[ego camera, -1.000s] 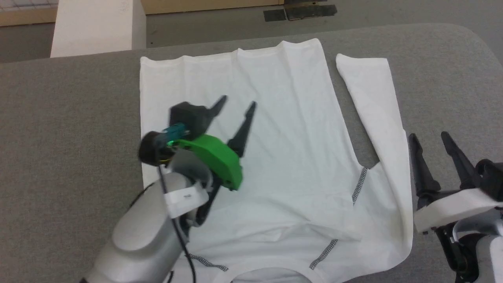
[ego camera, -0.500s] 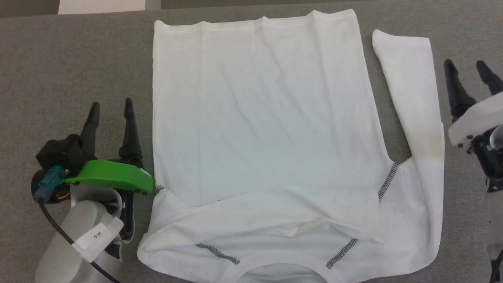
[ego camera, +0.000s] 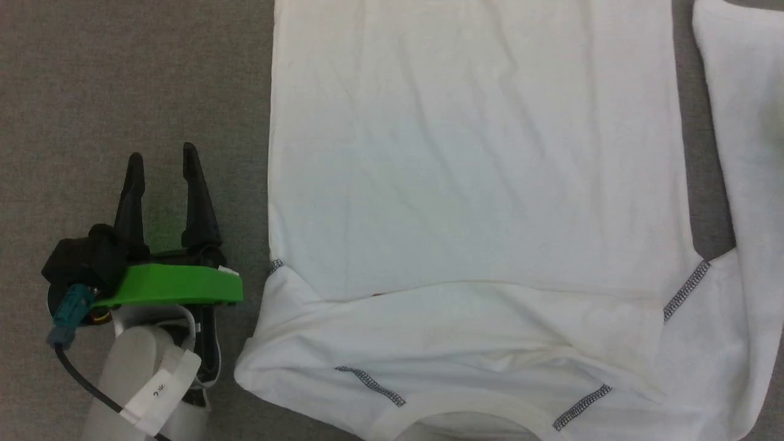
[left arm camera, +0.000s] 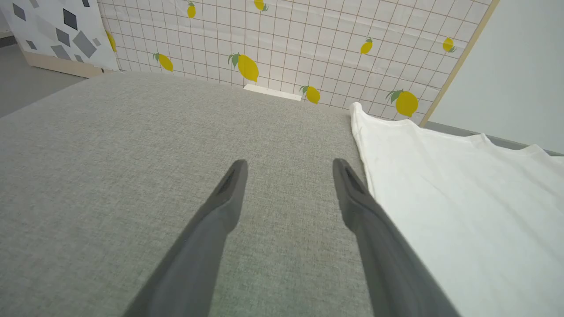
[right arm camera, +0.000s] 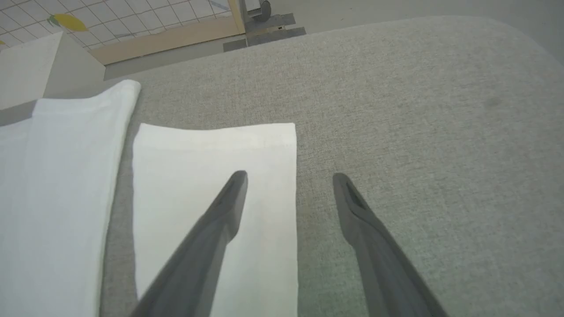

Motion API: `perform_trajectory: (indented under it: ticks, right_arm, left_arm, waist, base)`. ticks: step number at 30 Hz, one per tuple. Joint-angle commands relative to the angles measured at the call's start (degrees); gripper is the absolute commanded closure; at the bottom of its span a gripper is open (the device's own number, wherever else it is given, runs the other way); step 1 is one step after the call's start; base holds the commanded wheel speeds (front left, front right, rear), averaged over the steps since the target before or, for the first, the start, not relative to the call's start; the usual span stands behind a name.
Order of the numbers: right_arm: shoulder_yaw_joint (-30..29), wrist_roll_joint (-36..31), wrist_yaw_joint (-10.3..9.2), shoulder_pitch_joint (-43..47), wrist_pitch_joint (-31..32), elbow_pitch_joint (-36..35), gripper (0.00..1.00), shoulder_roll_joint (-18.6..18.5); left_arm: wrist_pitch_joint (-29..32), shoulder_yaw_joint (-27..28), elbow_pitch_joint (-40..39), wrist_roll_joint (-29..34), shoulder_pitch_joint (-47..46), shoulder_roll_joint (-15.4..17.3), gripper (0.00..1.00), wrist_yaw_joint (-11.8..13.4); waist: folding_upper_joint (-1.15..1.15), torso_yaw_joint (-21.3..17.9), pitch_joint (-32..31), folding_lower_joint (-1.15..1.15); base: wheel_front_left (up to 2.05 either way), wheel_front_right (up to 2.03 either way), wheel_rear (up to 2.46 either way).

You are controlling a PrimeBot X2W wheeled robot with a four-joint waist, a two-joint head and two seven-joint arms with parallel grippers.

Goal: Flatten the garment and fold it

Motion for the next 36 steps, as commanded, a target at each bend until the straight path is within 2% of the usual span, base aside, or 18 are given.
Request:
perform_trajectory:
  ticks: [1,6,7,8,10,16,21,26,30,33,36]
  right_arm:
    - [-0.4,-1.08,-0.08,-1.29,0.72,0.43,0.0,-0.22]
    - [-2.1,-3.99,-0.08,-2.65,5.52,2.05,0.0,0.04]
    - [-2.44,-4.26,-0.08,-2.7,6.09,2.07,0.22,0.14]
    - [-2.75,-4.42,-0.08,-2.69,6.61,2.05,0.61,0.22]
    - [-2.81,-4.45,-0.08,-2.12,7.06,1.71,1.0,0.25]
    - [-3.38,-3.63,-0.08,2.36,1.88,-3.61,1.0,-0.83]
    - [-2.99,-1.34,-0.08,9.3,-2.46,-12.44,1.0,-1.44]
    - [-0.94,0.63,-0.08,19.72,-1.66,-29.47,1.0,0.28]
    - [1.19,0.72,-0.08,27.49,1.72,-45.5,1.0,3.6]
    - [4.65,0.69,-0.08,32.0,4.56,-55.68,1.0,5.87]
    - [10.22,-0.2,-0.08,34.88,6.67,-62.3,1.0,6.87]
  left_arm:
    - [-0.26,0.82,-0.11,0.91,0.4,-0.74,0.0,-0.8]
    - [-0.27,3.6,-0.32,3.19,0.3,-2.66,0.0,-2.82]
    - [-0.27,3.99,-0.32,3.56,0.3,-2.92,0.0,-3.1]
    - [-0.27,4.41,-0.25,3.99,0.29,-3.23,0.0,-3.44]
    - [-0.27,5.1,0.12,4.53,0.43,-3.77,0.0,-4.04]
    - [-0.27,6.93,1.64,5.77,1.58,-4.86,0.0,-5.34]
    - [-0.27,8.14,2.84,6.63,3.59,-5.32,0.0,-6.32]
    - [-0.27,8.72,4.04,7.23,6.09,-5.75,0.0,-7.08]
    - [-0.27,8.94,4.45,7.52,7.87,-6.01,0.0,-7.51]
    - [-0.27,9.1,4.62,7.67,9.09,-6.14,0.0,-7.75]
    - [-0.27,9.41,4.53,7.71,10.11,-6.22,0.0,-7.86]
  waist:
    - [0.0,2.56,2.72,-0.01]
    - [0.0,2.68,3.23,-0.01]
    - [0.0,2.65,3.23,-0.01]
    - [0.0,2.6,3.15,-0.01]
    - [0.0,2.4,2.67,-0.01]
    - [0.0,1.47,-0.92,-0.01]
    - [0.0,0.36,-6.02,-0.01]
    - [0.0,-0.65,-11.86,-0.01]
    - [0.0,-1.16,-15.22,-0.01]
    - [0.0,-1.31,-17.05,-0.01]
    - [0.0,-1.35,-18.29,-0.01]
  base:
    - [0.0,0.0,0.0]
    - [0.0,0.0,0.0]
    - [0.0,0.0,0.0]
    - [0.0,0.0,0.0]
    - [0.0,0.0,0.0]
    - [0.0,0.0,0.0]
    - [0.0,0.0,0.0]
    - [0.0,0.0,0.0]
    - [0.0,0.0,0.0]
    - [0.0,0.0,0.0]
    - [0.0,0.0,0.0]
